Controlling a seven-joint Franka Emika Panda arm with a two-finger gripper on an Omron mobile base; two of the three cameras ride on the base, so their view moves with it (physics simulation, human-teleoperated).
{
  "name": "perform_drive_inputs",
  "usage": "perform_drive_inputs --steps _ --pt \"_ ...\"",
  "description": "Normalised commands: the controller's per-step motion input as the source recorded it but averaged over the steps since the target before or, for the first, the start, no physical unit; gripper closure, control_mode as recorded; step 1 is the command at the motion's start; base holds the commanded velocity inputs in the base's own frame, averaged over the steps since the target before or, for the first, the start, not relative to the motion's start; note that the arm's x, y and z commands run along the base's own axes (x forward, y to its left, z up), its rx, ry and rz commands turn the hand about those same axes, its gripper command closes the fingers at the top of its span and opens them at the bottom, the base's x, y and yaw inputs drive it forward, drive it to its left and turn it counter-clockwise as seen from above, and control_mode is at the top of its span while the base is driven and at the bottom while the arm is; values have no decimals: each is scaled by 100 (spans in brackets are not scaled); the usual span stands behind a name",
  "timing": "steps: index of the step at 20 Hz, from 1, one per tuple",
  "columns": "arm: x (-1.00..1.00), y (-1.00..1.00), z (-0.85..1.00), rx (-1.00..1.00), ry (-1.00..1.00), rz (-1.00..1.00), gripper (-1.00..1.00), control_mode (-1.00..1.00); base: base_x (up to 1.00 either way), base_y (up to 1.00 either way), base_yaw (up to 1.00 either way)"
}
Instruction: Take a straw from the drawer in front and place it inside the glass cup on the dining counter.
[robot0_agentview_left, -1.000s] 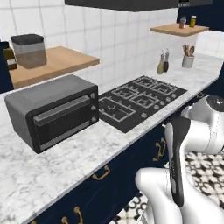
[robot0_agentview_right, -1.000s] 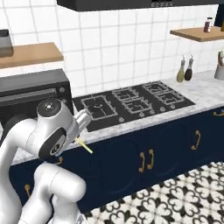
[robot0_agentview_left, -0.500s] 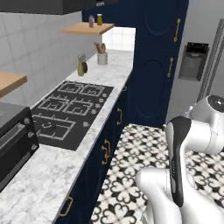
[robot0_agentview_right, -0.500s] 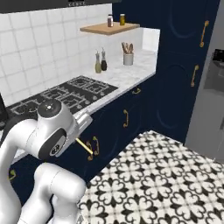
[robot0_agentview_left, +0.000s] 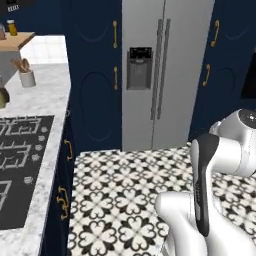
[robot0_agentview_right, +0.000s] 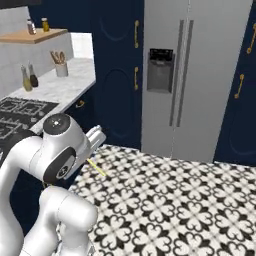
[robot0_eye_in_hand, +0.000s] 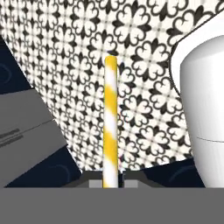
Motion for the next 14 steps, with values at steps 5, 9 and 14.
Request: perform_drive_inputs --steps 5,9,14 --pt "0 0 0 0 0 0 100 100 53 -43 -65" --pt "0 0 0 0 0 0 100 100 61 -37 -63" --pt "0 0 0 0 0 0 100 100 57 -41 -64"
